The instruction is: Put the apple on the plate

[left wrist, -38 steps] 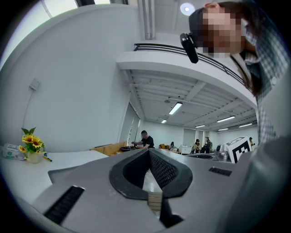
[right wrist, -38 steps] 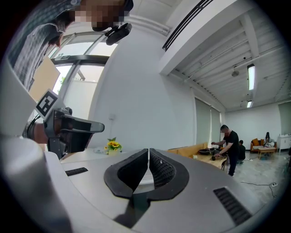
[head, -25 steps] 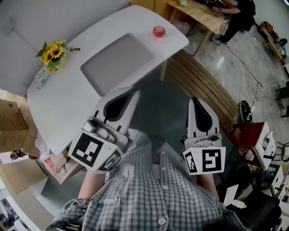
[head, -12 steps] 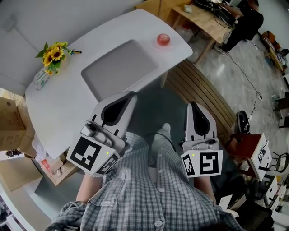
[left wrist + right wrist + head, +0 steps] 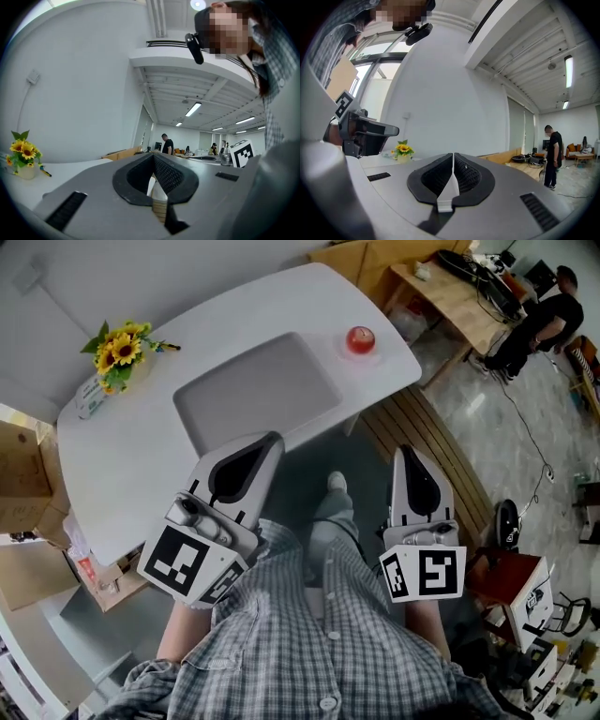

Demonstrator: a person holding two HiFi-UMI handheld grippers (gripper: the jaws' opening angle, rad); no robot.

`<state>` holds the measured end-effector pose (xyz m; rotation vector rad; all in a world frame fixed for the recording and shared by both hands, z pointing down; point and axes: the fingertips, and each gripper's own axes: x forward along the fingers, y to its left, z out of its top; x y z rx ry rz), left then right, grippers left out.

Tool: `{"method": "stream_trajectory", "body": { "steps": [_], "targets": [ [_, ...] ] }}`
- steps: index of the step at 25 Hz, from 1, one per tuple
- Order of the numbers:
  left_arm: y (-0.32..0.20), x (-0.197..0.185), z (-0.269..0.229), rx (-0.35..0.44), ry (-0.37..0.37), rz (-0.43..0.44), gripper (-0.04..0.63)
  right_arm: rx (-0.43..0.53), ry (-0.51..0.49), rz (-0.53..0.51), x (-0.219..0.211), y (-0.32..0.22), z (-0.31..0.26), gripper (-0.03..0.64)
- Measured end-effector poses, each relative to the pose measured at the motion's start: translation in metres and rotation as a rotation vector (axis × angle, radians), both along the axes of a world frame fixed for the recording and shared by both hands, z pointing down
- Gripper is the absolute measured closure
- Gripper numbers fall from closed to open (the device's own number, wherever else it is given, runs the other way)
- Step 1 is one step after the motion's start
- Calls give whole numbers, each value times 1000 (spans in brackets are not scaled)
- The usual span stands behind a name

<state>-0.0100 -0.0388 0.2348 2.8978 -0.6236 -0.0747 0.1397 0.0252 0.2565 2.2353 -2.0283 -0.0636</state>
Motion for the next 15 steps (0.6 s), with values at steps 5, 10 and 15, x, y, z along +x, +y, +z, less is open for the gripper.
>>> {"method": "stream_trajectory", "body": {
  "steps": [5, 10, 15],
  "targets": [
    [-21, 21, 0, -14, -13, -61, 586, -22, 2, -95, 19, -43, -1, 591],
    [-51, 40, -4, -42, -2, -125, 586, -37, 7, -159, 40, -81, -6, 591],
    [-79, 73, -4, -62, -9, -168, 586, -75, 4, -185, 81, -113, -3, 591]
  ]
}}
